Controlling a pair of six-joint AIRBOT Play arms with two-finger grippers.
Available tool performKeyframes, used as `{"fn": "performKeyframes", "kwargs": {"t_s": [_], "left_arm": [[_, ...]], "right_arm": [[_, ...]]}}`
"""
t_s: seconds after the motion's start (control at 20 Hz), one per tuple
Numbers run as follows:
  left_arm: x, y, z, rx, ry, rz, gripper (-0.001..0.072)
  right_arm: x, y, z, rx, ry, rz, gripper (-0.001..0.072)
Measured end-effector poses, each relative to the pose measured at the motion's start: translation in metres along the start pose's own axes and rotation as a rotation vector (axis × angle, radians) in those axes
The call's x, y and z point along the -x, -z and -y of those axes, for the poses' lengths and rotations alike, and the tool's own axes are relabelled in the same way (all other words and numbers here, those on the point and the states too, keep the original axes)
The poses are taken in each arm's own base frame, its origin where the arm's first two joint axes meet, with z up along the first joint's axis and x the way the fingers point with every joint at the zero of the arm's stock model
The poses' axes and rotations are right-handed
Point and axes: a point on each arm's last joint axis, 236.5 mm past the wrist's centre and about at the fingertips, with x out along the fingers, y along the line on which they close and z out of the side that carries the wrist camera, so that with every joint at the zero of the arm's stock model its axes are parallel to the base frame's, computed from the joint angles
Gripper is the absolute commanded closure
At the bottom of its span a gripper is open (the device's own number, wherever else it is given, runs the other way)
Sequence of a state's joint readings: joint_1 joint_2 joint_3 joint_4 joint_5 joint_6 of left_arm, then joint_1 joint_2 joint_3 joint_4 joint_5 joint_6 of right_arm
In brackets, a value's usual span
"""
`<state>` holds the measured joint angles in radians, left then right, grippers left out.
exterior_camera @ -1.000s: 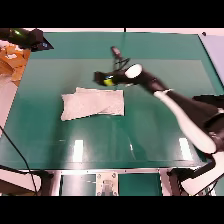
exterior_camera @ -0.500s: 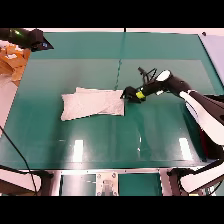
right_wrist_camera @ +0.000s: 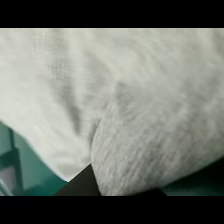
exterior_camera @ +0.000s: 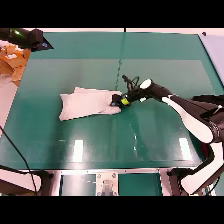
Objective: Fold the shirts.
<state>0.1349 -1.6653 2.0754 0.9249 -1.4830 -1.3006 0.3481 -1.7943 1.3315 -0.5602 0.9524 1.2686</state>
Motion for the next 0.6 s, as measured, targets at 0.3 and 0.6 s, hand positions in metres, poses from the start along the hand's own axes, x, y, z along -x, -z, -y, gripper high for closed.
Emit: {"fn": "performKeyframes", "kwargs": {"t_s": [0.3,0.6], "left_arm": [[0.000,0.005,0.002,0.000,0.007,-0.023,0.0687],[0.000,0.009,0.003,0.002,0.012,-0.039,0.0687]], "right_arm": [[0.116,-0.078,-0.112,0.136,-0.175,0.214,0.0698],[0.351,-0.138,-0.101,0.083,-0.146,0.649,0.0698]]}}
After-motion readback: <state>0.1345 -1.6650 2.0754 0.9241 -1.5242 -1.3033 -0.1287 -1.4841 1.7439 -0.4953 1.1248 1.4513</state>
